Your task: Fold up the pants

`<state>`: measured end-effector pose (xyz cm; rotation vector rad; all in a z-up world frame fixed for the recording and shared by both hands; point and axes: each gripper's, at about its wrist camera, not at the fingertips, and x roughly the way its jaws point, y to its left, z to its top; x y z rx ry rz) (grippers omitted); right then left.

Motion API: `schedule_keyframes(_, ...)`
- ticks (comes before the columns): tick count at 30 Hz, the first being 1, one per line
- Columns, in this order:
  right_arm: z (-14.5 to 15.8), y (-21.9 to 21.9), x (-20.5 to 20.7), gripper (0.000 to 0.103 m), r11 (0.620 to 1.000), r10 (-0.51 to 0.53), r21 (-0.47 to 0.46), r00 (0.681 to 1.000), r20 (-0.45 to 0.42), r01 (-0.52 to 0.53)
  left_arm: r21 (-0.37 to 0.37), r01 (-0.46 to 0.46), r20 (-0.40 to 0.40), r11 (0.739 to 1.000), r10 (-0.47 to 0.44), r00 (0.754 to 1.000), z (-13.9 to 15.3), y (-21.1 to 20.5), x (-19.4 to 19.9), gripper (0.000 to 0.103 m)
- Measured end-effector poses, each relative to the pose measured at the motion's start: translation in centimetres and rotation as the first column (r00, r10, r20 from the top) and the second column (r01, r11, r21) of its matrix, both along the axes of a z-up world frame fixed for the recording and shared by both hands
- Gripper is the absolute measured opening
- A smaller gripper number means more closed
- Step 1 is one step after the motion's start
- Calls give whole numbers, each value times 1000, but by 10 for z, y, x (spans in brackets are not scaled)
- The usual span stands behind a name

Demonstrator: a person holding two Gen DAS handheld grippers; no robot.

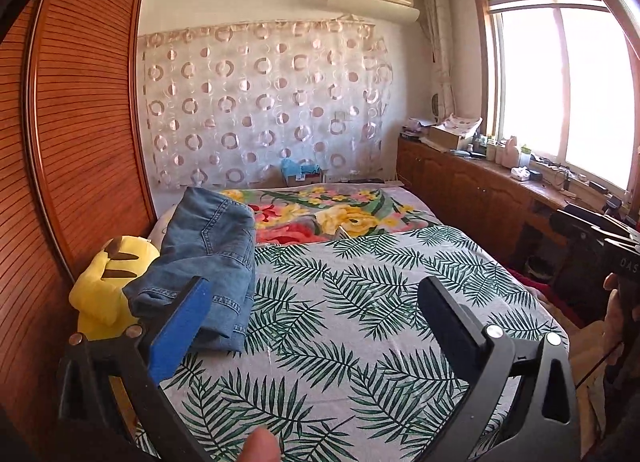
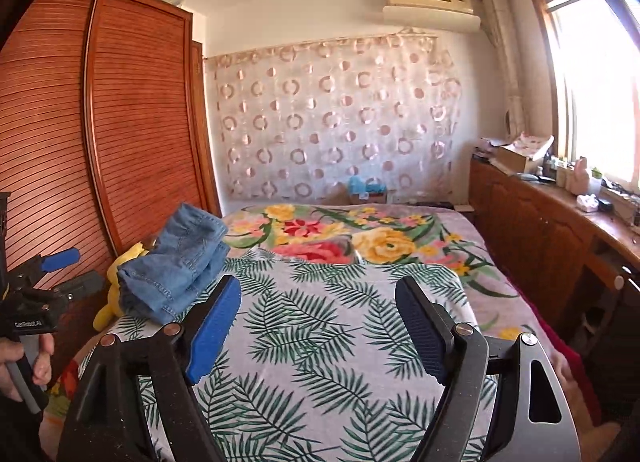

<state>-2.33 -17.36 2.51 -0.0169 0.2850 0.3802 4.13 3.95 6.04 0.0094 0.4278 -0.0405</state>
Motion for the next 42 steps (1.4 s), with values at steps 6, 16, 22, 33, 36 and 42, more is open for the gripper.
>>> schedule_keyframes(6,-7,-1,-6,81,1000,-11,-1,1000,-7,11,-11,0,13,1000,0,1000,1,-3,-4,103)
schedule_keyframes(16,-5,-7,-15,81,1000,-20,-1,1000,3,20,-9,-16,7,1000,16,1000,3,-4,-3,103)
schedule_keyframes(22,-5,-10,-16,81,1000,-25,-4,1000,10,25,-11,-17,6,1000,17,1000,3,-5,-4,103)
schedule_keyframes(33,-5,-21,-11,81,1000,-30,-8,1000,3,30,-14,-21,7,1000,21,1000,3,-4,-4,103)
schedule_keyframes(36,-5,-25,-11,81,1000,-31,-7,1000,4,31,-16,-20,7,1000,20,1000,3,-4,-4,103)
schedule_keyframes(42,-1,-30,-10,81,999,-34,-7,999,10,34,-16,-21,8,1000,21,1000,3,-5,-4,103)
